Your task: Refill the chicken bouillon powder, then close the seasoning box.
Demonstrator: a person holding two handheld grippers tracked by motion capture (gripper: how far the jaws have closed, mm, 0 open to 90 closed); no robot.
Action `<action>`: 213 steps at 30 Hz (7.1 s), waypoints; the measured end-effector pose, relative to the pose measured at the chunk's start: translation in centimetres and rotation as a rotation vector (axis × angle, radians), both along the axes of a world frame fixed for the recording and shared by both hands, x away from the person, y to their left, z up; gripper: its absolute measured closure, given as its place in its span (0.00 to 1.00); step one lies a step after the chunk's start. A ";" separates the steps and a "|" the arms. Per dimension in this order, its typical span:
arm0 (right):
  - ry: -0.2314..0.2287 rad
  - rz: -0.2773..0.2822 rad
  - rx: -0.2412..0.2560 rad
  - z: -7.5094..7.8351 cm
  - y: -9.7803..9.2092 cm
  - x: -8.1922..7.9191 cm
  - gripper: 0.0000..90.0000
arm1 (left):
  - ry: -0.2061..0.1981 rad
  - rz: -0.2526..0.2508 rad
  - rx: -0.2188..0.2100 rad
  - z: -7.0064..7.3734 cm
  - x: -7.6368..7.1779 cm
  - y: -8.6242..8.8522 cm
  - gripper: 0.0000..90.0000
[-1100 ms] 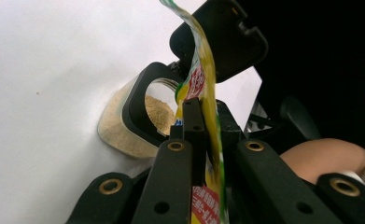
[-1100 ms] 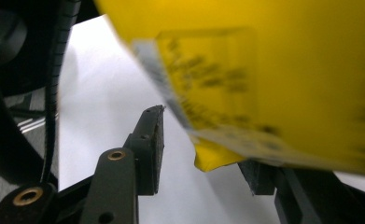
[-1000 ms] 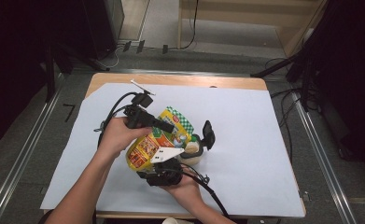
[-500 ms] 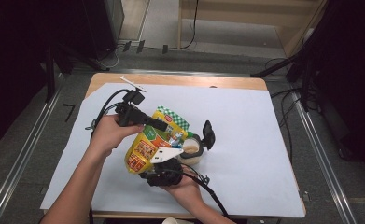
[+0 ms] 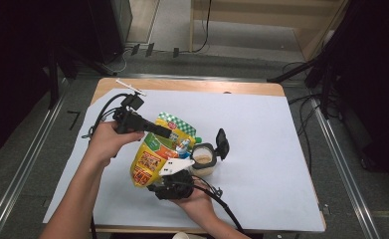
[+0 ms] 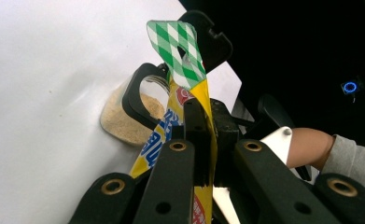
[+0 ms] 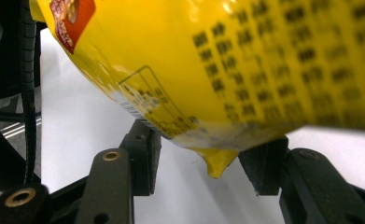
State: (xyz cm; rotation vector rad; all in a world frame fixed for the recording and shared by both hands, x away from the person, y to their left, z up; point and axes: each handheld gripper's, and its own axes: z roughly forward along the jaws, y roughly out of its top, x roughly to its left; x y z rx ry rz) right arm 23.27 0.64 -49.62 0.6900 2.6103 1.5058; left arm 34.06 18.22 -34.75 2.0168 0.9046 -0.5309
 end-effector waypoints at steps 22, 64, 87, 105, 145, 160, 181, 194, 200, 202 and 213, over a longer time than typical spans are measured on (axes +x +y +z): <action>0.019 -0.071 0.055 0.6 -1.3 1.1 0.59 | -0.082 0.134 -0.106 2.0 0.0 4.7 1.00; 0.002 -0.058 0.042 0.9 -1.7 0.2 0.59 | -0.166 0.249 -0.067 -2.0 3.8 5.3 0.96; 0.048 0.001 0.016 1.3 -0.9 0.2 0.59 | -0.192 0.257 -0.044 -0.6 2.5 6.0 0.80; 0.053 -0.008 0.017 2.5 -1.8 0.6 0.60 | -0.174 0.285 -0.032 0.8 1.9 7.3 0.73; 0.084 -0.101 0.051 9.4 -9.7 4.0 0.70 | -0.149 0.356 0.037 -2.7 3.1 9.7 0.57; 0.071 -0.179 0.065 11.1 -13.9 5.3 0.93 | -0.156 0.370 0.044 -3.0 3.1 9.2 0.53; 0.058 -0.312 0.056 12.2 -19.2 6.7 1.00 | -0.161 0.335 0.053 -3.4 3.0 8.8 0.50; 0.124 -0.335 0.035 9.5 -19.3 7.9 1.00 | -0.164 0.348 0.055 -3.5 3.1 9.2 0.50; 0.137 -0.321 0.033 8.9 -18.6 8.0 1.00 | -0.155 0.347 0.049 -3.7 3.2 9.3 0.48; 0.144 -0.316 0.037 8.8 -18.5 7.9 1.00 | -0.150 0.347 0.052 -3.9 3.2 9.3 0.48; 0.125 -0.268 0.044 9.0 -17.1 7.4 1.00 | -0.153 0.330 0.064 -4.1 3.2 8.8 0.48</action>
